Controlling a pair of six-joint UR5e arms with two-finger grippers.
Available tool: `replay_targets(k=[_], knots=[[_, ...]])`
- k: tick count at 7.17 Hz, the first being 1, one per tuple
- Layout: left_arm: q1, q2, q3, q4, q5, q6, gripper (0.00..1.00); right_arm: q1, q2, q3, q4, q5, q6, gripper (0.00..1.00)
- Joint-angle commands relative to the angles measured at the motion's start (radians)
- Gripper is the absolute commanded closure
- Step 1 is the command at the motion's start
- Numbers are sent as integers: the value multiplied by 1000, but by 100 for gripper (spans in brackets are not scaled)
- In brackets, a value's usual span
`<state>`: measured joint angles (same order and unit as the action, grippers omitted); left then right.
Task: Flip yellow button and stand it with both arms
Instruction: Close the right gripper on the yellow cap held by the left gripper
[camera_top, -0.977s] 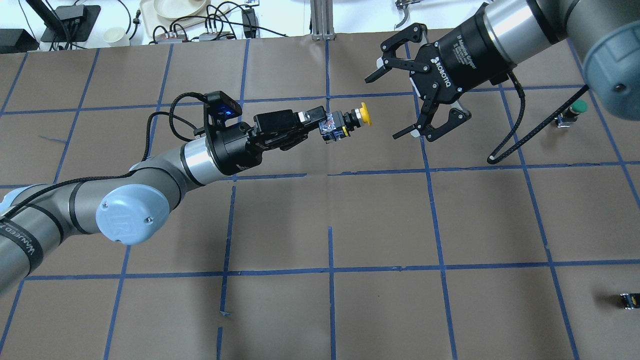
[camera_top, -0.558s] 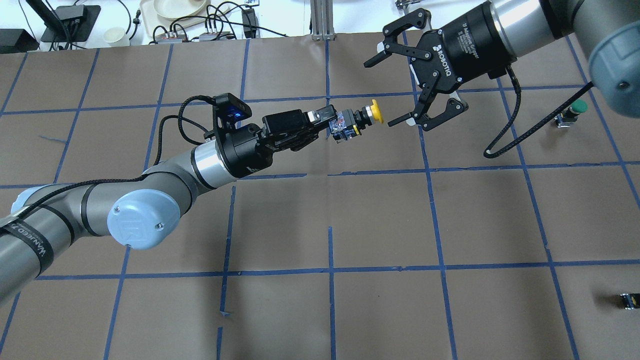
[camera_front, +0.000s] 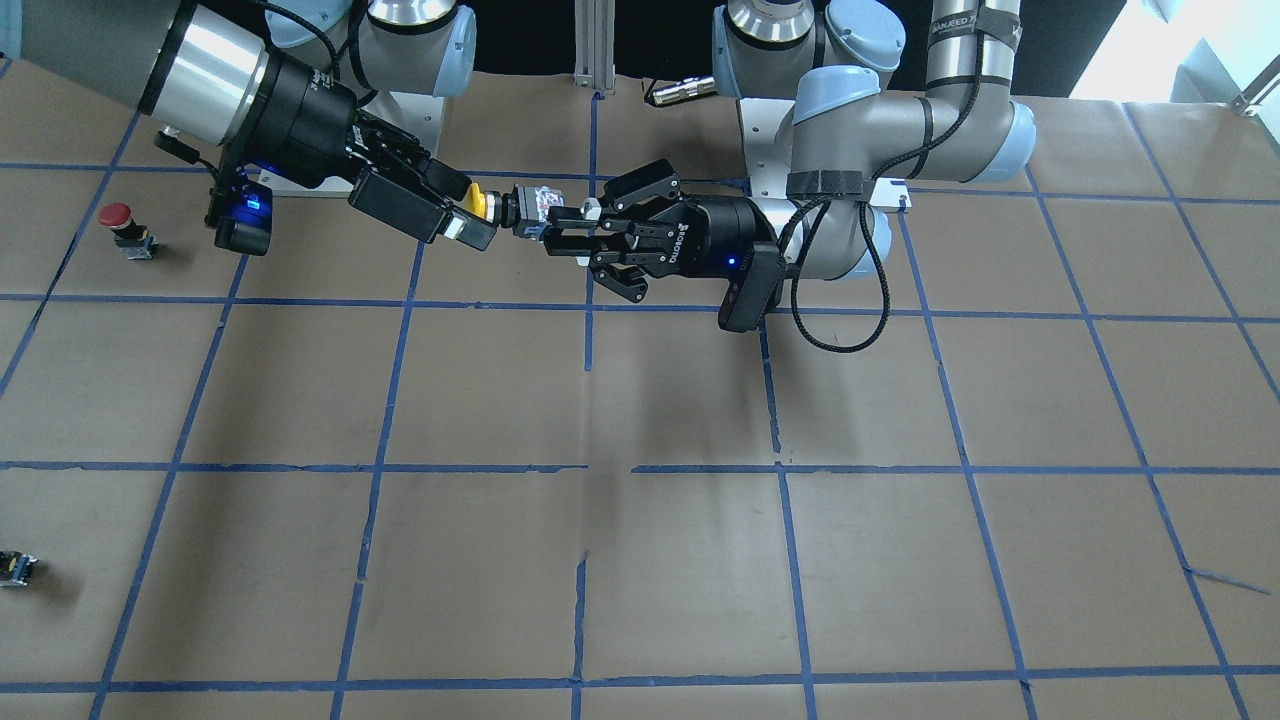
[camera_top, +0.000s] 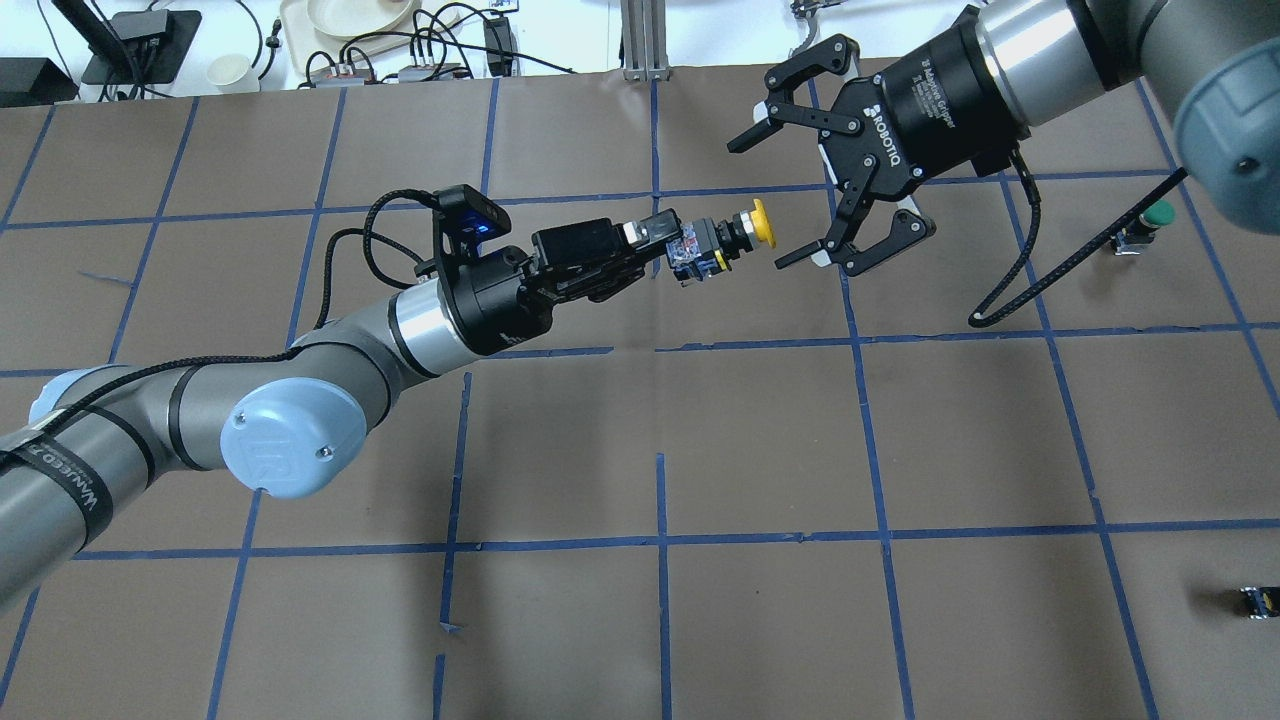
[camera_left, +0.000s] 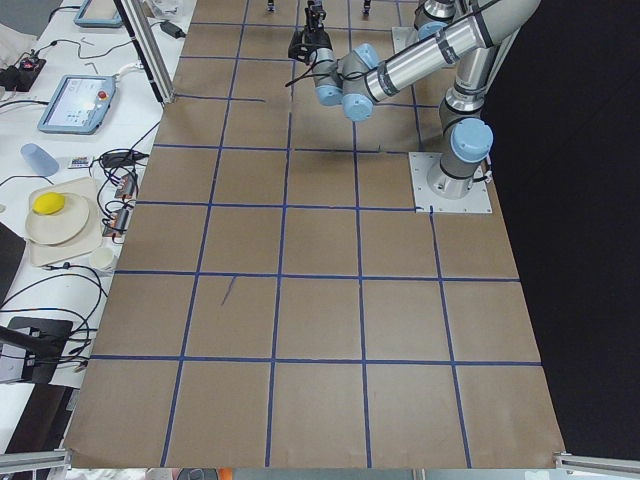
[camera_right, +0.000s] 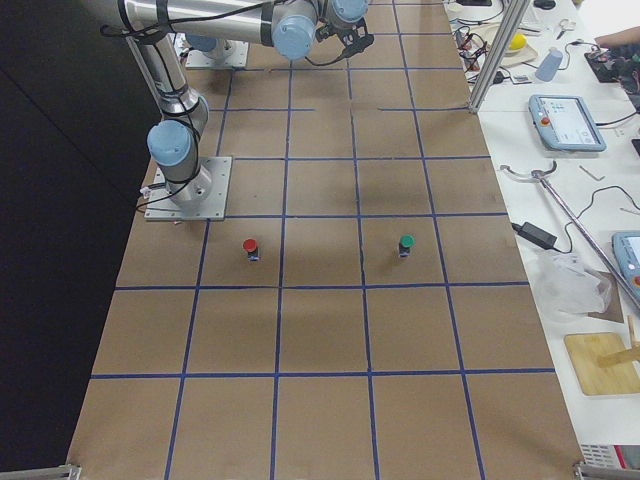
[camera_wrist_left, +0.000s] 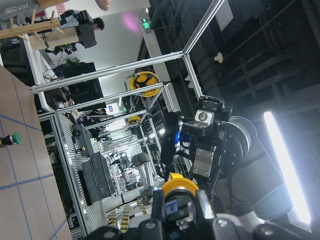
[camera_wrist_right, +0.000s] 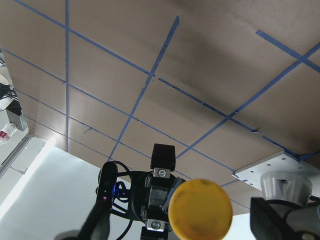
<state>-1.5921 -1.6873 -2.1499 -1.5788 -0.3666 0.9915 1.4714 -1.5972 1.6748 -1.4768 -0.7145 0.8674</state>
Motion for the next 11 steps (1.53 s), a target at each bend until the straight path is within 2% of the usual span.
replay_targets(k=[1, 3, 4, 5, 6, 8, 9, 10, 11], knots=[[0, 0, 2, 0, 1, -2, 89, 0, -3, 0, 35, -3, 2, 0], [0, 0, 2, 0, 1, -4, 89, 0, -6, -1, 75, -6, 2, 0], [1, 1, 2, 0, 1, -7, 89, 0, -6, -3, 75, -5, 4, 4], [1, 1, 2, 0, 3, -7, 89, 0, -6, -3, 75, -3, 4, 21], [1, 1, 2, 0, 3, -7, 89, -3, -6, -3, 75, -2, 4, 47], [1, 3, 2, -1, 6, -7, 89, -3, -7, -3, 76, 3, 4, 75], [1, 3, 2, -1, 6, -7, 86, -3, -7, -4, 78, 3, 4, 82], [3, 3, 2, 0, 9, -8, 69, -5, -7, -6, 81, 3, 4, 85], [3, 1, 4, 0, 9, -7, 22, -5, -7, -6, 81, 3, 4, 85]])
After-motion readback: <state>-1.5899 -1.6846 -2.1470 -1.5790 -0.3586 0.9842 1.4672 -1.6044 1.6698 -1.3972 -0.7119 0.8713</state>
